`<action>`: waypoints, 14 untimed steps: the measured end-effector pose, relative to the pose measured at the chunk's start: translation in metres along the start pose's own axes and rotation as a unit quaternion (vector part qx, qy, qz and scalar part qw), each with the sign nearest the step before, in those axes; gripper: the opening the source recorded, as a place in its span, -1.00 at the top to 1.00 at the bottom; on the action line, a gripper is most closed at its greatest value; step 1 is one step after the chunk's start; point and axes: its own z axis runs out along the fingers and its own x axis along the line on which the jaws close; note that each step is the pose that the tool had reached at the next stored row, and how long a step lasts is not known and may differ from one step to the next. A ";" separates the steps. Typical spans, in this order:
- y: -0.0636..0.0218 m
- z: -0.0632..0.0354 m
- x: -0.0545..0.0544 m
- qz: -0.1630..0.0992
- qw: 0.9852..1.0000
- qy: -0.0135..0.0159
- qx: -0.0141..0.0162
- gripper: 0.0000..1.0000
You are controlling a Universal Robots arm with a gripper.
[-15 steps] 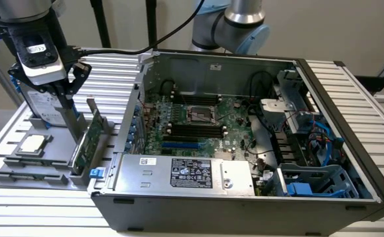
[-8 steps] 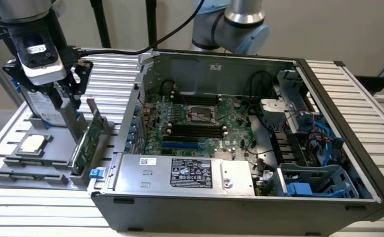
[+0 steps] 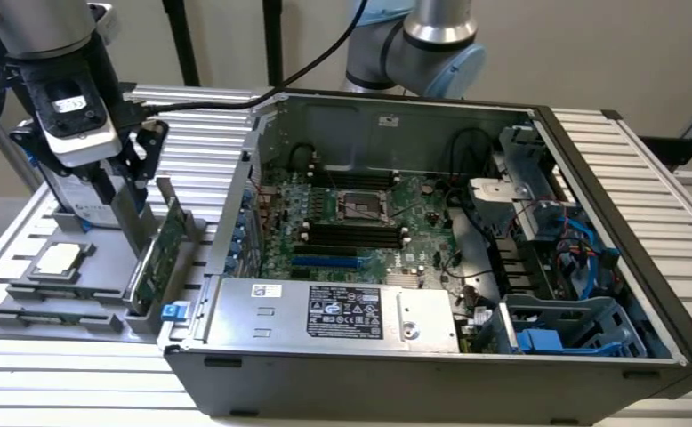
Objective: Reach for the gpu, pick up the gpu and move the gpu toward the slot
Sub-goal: 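Pick up the gpu and move the gpu toward the slot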
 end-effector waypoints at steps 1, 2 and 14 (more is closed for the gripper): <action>0.0000 0.0018 0.000 0.000 1.000 0.000 0.000 0.15; -0.0001 0.0036 0.001 0.000 1.000 -0.001 0.000 0.15; -0.0025 0.0253 0.001 0.001 1.000 -0.004 0.000 0.15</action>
